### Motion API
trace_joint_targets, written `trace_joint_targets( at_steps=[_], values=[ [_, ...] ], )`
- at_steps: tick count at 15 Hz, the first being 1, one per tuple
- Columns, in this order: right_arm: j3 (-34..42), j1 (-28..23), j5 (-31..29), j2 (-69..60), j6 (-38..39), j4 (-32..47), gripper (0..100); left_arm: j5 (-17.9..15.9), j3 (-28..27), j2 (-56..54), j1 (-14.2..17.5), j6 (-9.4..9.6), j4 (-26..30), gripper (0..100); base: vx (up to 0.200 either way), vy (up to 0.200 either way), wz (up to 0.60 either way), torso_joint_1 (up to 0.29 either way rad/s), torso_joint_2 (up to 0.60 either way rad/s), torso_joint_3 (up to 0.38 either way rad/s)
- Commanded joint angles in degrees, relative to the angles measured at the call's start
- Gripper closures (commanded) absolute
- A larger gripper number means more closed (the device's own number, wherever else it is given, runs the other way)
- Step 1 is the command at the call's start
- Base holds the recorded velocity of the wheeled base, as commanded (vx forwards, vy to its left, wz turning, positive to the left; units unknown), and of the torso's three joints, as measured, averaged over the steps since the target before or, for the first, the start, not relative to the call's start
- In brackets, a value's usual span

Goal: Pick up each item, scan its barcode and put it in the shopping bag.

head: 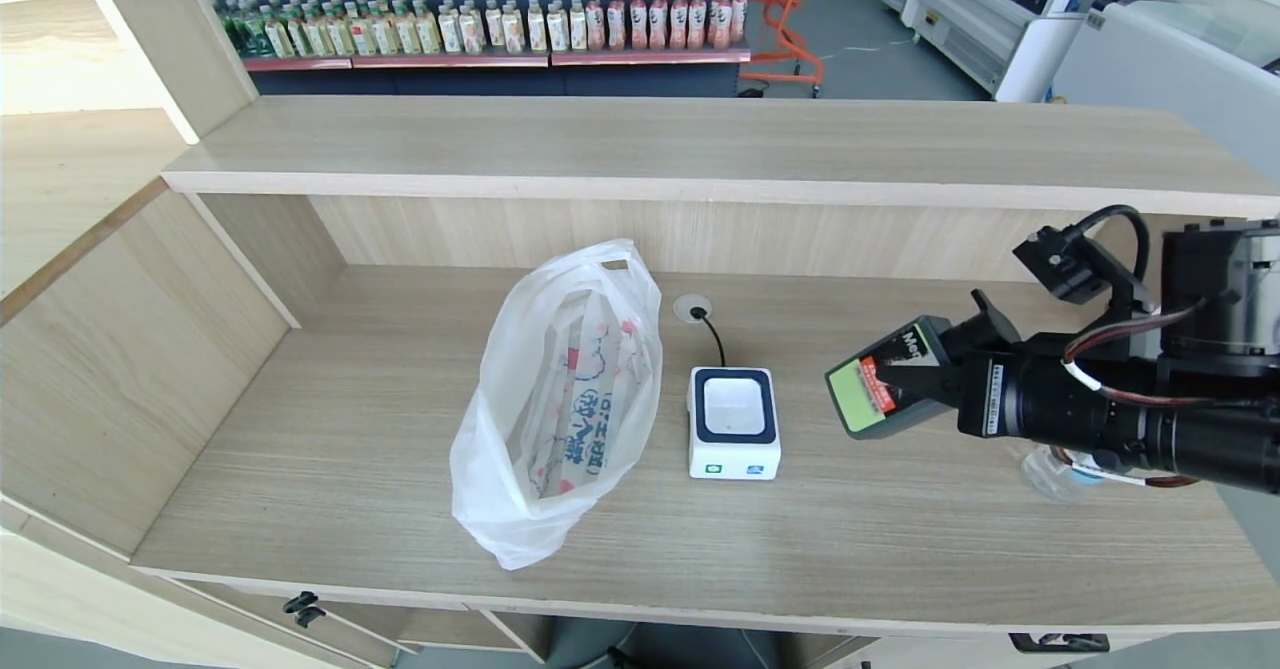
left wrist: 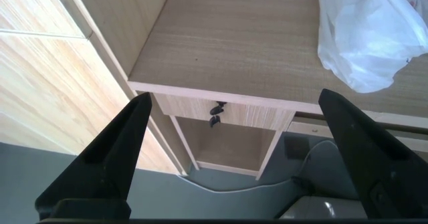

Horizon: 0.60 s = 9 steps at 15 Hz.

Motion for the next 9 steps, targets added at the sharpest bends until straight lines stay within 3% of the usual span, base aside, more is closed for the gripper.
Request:
trace_joint_targets(
  at_steps=[1,9],
  values=[
    [0.3,0.0,0.1,-1.4,0.1,0.1,100,0.0,0.0,0.0,0.0,0.01,0.1,0,0.000,0.000,0.00,0.000,0.00,0.000],
    [0.5,2.9,1.8,-1.2,3.4,-0.1,100,0.0,0.0,0.0,0.0,0.01,0.0,0,0.000,0.200,0.00,0.000,0.00,0.003]
  ],
)
